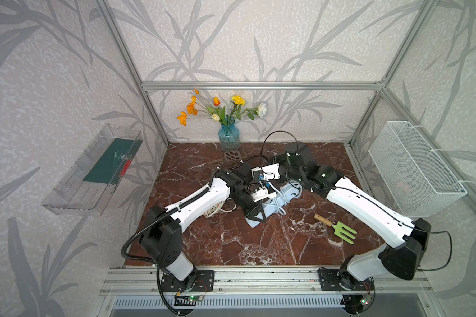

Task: Wrap the cord around the power strip
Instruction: Wrap the power cord around the power strip.

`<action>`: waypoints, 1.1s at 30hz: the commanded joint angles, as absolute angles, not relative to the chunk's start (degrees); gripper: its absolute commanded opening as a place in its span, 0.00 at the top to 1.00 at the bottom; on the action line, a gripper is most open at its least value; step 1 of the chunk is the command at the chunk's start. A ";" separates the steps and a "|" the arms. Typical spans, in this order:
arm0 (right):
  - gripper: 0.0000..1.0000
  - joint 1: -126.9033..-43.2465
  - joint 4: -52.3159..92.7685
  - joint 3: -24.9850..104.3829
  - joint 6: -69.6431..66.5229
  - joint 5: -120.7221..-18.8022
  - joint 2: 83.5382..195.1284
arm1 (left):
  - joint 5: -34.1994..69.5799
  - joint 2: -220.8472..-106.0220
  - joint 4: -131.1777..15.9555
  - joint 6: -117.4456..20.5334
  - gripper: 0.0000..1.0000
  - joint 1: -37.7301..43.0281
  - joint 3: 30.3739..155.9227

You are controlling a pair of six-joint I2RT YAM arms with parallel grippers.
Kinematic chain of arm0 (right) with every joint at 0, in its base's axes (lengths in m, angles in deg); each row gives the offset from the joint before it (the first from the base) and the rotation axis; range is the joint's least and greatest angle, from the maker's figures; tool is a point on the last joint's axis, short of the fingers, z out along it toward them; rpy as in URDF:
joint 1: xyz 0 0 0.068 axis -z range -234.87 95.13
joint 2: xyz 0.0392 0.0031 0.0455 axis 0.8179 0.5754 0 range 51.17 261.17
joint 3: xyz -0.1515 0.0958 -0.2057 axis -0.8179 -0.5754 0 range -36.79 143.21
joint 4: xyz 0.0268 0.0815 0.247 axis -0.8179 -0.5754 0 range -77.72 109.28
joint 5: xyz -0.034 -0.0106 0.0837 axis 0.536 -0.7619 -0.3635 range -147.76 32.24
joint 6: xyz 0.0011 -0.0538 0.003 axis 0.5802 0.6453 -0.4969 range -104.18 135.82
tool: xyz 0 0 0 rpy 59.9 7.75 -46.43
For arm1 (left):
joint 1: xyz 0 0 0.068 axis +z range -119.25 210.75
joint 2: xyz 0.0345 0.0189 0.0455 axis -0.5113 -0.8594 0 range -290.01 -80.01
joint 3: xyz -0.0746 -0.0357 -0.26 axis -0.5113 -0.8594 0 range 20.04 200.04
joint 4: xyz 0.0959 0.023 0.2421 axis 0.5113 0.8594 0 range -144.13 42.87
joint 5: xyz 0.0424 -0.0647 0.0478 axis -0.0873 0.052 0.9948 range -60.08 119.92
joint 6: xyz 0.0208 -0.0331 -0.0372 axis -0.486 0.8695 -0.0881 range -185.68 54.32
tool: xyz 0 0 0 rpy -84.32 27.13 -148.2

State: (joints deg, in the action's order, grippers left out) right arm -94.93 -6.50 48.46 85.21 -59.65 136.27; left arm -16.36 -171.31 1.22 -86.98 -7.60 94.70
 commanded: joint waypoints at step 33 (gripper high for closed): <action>0.54 -73.50 18.80 24.40 31.12 -102.70 134.54 | -7.57 -161.76 -29.09 -78.18 1.00 -2.00 87.61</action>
State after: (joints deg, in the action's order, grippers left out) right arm -73.07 13.19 27.09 36.82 -103.39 138.06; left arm -10.70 -161.81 -20.85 -81.69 -3.10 87.81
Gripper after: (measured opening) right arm 0.451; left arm 0.281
